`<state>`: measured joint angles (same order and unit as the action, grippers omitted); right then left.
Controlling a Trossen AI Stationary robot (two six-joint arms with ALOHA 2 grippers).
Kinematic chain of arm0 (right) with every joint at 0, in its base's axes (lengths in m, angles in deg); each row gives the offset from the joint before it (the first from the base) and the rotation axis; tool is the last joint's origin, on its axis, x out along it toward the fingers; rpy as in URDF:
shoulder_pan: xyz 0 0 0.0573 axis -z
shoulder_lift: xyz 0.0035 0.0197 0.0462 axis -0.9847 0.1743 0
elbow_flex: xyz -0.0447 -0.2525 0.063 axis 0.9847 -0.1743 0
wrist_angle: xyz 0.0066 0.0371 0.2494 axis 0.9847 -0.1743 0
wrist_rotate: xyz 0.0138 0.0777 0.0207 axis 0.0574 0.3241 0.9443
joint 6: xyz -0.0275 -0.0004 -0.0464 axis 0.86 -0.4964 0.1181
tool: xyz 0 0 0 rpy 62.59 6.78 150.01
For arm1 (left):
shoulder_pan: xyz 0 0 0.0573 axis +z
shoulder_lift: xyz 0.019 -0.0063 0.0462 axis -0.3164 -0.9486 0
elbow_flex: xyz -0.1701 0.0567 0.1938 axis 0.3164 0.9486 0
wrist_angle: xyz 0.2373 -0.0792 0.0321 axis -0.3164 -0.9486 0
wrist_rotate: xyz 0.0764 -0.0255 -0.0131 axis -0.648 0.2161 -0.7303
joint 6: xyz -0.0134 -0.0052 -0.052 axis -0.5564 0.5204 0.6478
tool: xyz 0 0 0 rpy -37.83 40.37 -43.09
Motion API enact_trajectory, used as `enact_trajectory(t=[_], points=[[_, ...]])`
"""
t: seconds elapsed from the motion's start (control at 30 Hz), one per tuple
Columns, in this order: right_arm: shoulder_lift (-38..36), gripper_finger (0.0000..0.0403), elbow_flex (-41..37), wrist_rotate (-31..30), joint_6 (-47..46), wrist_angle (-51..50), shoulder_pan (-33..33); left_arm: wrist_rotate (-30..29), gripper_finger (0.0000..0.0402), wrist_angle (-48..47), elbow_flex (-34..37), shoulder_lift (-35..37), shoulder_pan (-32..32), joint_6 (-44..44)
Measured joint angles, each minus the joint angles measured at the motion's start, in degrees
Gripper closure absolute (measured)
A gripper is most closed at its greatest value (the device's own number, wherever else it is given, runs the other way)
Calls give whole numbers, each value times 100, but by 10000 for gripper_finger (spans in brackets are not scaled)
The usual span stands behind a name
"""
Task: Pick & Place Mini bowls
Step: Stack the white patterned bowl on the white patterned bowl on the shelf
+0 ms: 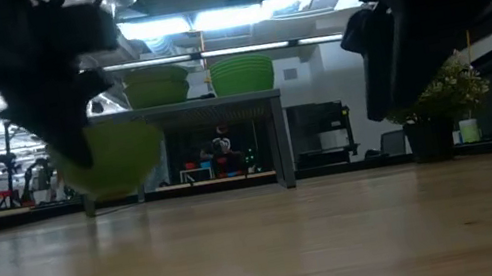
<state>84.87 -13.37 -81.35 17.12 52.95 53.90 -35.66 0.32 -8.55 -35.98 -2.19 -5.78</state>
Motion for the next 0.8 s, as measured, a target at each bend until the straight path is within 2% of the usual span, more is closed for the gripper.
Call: enact_trajectory(t=[0.1, 0.4, 0.63, 0.8], points=[[0, 157, 0, 1, 339, 8, 22, -44, 393, 61, -192, 2, 13, -216], [0, 157, 0, -134, 367, 38, 24, -113, 393, 49, -665, 142, 12, -339], [0, 157, -2, -578, 265, 378, 26, -358, 393, -103, -756, 649, 11, -434], [2, 157, -2, -605, 262, 398, 66, -684, 393, -181, -753, 1223, 120, -432]])
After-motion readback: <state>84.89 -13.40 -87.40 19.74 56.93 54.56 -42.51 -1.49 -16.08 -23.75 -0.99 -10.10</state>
